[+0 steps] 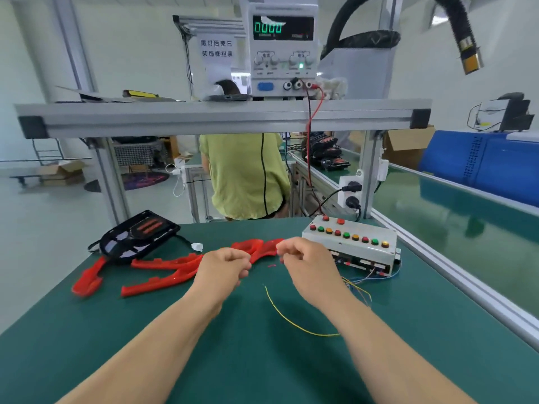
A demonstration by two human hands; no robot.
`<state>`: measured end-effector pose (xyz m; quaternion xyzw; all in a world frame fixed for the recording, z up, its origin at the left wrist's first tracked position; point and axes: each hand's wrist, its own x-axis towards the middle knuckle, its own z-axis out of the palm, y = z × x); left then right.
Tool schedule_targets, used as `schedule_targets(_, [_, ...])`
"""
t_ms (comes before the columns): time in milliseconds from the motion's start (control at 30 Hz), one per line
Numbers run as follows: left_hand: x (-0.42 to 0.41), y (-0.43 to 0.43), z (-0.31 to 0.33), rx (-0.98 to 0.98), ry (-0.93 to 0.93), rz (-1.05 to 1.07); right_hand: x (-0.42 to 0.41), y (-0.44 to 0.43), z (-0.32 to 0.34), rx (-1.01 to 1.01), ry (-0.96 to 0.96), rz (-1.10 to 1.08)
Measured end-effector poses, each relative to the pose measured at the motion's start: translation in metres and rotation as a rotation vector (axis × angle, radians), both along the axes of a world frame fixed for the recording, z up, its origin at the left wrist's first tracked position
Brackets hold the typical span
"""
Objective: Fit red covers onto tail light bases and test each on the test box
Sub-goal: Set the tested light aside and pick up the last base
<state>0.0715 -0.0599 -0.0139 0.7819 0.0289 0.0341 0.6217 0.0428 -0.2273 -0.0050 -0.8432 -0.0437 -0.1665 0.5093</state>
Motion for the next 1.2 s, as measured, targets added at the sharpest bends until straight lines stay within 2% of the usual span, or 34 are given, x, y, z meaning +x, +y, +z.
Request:
schedule_targets(333, [0.026,0.033,-0.033,0.214,-0.128,0.138,0.008,0.002,-0.038,-0.006,0.034,-0.010])
schedule_targets(600, [0.044,0.077,-0.023,0.404,-0.160,0.358,0.009,0.003,-0.047,-0.077,0.048,0.051])
schedule_targets(733, [0.060,0.105,-0.013,0.652,-0.139,0.414,0.012,0.004,-0.049,-0.084,0.052,0.060])
schedule_targets(967, [0.077,0.161,-0.013,1.120,0.103,0.420,0.014,0.004,-0.051,-0.076,0.076,0.058])
schedule_targets(1200, [0.083,0.182,-0.018,1.341,0.115,0.358,0.014,0.005,-0.051,-0.079,0.104,0.062])
